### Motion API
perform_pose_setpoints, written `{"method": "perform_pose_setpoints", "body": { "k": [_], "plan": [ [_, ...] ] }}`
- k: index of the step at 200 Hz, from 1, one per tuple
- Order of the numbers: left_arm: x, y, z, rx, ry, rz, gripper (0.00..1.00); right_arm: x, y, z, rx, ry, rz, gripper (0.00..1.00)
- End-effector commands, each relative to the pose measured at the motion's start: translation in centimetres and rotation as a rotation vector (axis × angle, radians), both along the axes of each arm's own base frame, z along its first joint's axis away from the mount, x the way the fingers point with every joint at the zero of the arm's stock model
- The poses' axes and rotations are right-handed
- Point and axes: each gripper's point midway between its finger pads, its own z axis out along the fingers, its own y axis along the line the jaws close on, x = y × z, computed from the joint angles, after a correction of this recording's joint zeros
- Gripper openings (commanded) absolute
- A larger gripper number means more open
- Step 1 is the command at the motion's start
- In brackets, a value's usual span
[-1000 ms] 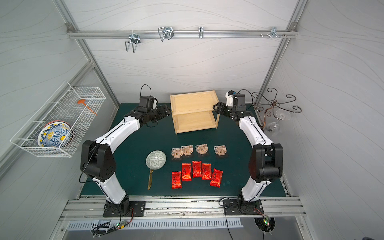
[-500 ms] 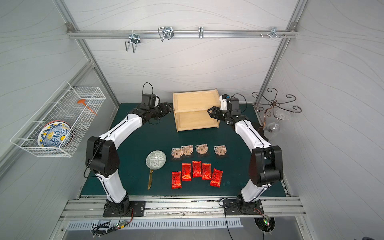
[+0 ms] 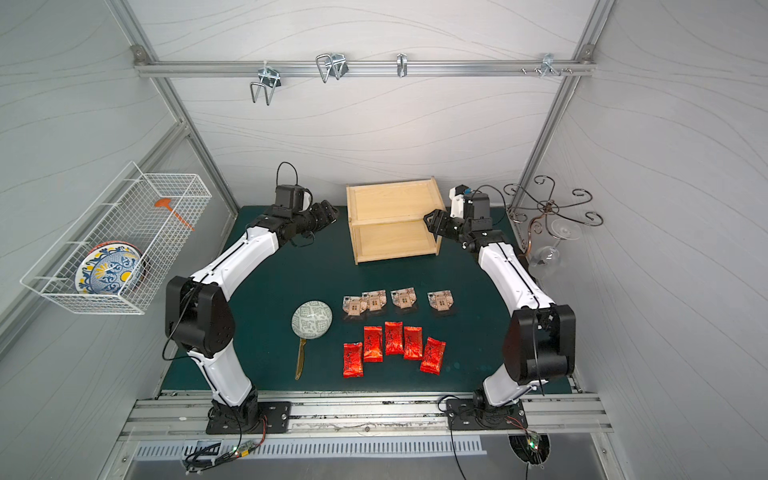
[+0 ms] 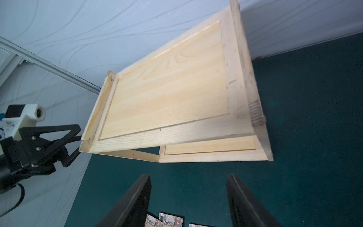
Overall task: Place the tea bags on the shelf by color
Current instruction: Adjust the shelf at the center of the board.
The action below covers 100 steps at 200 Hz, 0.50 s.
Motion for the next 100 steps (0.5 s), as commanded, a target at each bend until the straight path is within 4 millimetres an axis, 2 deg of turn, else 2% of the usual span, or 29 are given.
{"method": "perform_pose_setpoints", "body": {
  "k": [1, 20, 35, 54, 100],
  "plan": [
    [-2.4, -2.0, 5.7, 0.021, -0.127, -0.055, 0.83, 0.6, -2.2, 2.3, -0.023, -0.037, -0.066, 0.66],
    [-2.9, -2.5, 4.6, 0.047, -0.099, -0.062, 0.85, 2.0, -2.4, 2.4, -0.016, -0.030, -0.071, 0.68],
    [-2.5, -2.5, 3.2, 0.060, -0.060, -0.048, 0.86, 3.3, -1.9, 2.1, -0.004, -0.007, -0.050, 0.69],
    [-1.8, -3.4, 2.9, 0.030, -0.043, -0.070, 0.88, 4.3, -1.3, 1.4, 0.006, 0.022, -0.030, 0.70],
    [-0.5, -5.9, 2.2, -0.008, -0.024, -0.129, 0.89, 4.6, 0.4, -0.9, 0.024, 0.084, 0.012, 0.70]
  ]
}}
